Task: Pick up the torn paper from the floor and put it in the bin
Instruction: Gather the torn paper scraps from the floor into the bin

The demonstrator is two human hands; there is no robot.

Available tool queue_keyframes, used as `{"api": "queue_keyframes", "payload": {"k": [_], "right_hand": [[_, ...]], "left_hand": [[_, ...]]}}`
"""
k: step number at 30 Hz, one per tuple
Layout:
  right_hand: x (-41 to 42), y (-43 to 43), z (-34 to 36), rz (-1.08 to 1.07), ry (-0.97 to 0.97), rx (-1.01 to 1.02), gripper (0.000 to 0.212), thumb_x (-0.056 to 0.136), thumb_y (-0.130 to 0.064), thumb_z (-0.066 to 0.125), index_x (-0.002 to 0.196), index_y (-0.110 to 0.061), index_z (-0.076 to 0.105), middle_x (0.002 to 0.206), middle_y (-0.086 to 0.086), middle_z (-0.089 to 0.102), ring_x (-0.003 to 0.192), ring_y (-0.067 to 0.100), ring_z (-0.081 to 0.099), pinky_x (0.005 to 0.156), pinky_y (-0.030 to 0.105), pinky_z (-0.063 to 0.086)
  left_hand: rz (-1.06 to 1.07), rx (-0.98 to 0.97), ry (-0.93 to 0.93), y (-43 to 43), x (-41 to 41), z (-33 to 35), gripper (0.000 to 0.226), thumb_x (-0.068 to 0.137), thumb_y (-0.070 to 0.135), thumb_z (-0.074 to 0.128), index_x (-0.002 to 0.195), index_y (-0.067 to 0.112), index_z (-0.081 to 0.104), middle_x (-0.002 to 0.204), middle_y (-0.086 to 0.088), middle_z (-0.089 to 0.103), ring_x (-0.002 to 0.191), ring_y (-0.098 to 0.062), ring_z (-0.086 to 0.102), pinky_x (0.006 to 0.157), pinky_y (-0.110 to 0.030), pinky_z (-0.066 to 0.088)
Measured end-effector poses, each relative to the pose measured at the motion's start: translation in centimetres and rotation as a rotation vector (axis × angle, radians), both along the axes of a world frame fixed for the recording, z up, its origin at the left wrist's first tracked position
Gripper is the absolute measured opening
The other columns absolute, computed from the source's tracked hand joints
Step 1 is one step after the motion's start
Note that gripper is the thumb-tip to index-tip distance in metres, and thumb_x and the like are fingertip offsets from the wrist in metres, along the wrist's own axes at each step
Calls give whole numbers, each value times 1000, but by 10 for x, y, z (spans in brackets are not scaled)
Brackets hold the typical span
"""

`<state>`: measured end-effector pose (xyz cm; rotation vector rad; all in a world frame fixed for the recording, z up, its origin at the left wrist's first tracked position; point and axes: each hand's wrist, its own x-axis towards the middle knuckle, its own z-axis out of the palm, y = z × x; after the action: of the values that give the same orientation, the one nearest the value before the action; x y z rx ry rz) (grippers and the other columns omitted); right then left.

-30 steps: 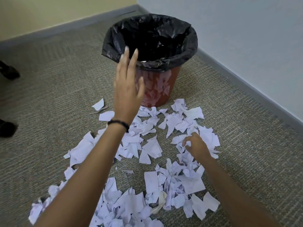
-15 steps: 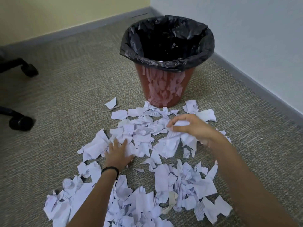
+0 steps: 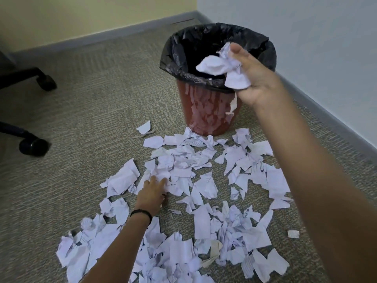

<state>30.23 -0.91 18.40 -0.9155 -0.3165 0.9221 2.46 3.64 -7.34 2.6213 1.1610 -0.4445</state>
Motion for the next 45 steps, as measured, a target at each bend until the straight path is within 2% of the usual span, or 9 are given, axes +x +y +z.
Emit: {"api": "queue_keyframes", "payload": {"k": [4, 7, 9, 16, 23, 31, 34, 38, 45], "right_hand": [[10, 27, -3, -152, 16, -46, 13, 79, 5, 64, 88, -5, 64, 101, 22, 68, 112, 39, 59, 98, 51, 46], [-2, 26, 10, -259, 94, -155, 29, 92, -1, 52, 120, 4, 54, 105, 23, 61, 89, 32, 63, 75, 34, 52], [-6, 24, 13, -360, 164, -201, 39, 97, -5, 44, 134, 8, 41, 126, 25, 53, 103, 30, 58, 86, 34, 48], [-2, -1, 20, -332, 92, -141, 48, 93, 8, 34, 139, -6, 39, 137, 21, 39, 139, 35, 25, 116, 50, 22], [-21, -64, -31, -263, -315, -174, 30, 92, 5, 45, 106, -17, 61, 128, 5, 54, 121, 17, 53, 96, 29, 51], [-37, -135, -179, 558, -903, -964, 25, 97, -16, 45, 119, -19, 57, 116, 4, 56, 108, 27, 57, 74, 27, 47], [-63, -162, -235, 745, -1208, -1210, 44, 98, -32, 43, 140, -21, 36, 143, 19, 30, 132, 35, 35, 102, 43, 40], [-97, -177, -245, 777, -1262, -1205, 54, 97, -44, 38, 146, -29, 21, 156, 15, -2, 144, 38, -3, 107, 57, 30], [-106, -180, -225, 994, -1383, -1235, 85, 77, -40, 72, 145, -28, 21, 154, 19, 0, 142, 40, 11, 102, 51, 38]], "left_hand": [[5, 9, 9, 1, -1, -1, 52, 92, 18, 50, 139, 26, 31, 139, -9, 30, 119, -29, 40, 81, -36, 53], [3, 9, 17, 1, 1, -3, 54, 91, 15, 50, 140, 26, 30, 139, -10, 30, 120, -30, 39, 85, -37, 52], [10, 3, 17, 2, 1, -3, 55, 90, 12, 50, 140, 25, 31, 138, -11, 31, 119, -31, 40, 87, -37, 52], [-14, 35, 50, 1, 7, -5, 53, 91, 5, 42, 140, 23, 31, 142, -21, 27, 117, -36, 41, 88, -39, 48], [-39, 103, 141, -2, 8, -2, 57, 97, 31, 43, 147, 26, 17, 149, -20, 20, 125, -36, 39, 91, -41, 47], [-60, 134, 166, -5, 13, 5, 66, 93, -1, 37, 149, 26, 14, 146, -19, 25, 118, -33, 46, 84, -34, 50], [-109, 140, 169, -6, 21, 10, 59, 95, 0, 33, 148, 20, 18, 136, -16, 37, 109, -30, 53, 83, -34, 48], [-159, 161, 169, -10, 26, 14, 52, 96, 1, 33, 144, 17, 23, 131, -14, 42, 102, -28, 59, 78, -32, 48], [-114, 107, 62, -9, 20, 31, 29, 91, 1, 45, 118, 9, 51, 118, -14, 50, 99, -34, 60, 78, -39, 48]]}}
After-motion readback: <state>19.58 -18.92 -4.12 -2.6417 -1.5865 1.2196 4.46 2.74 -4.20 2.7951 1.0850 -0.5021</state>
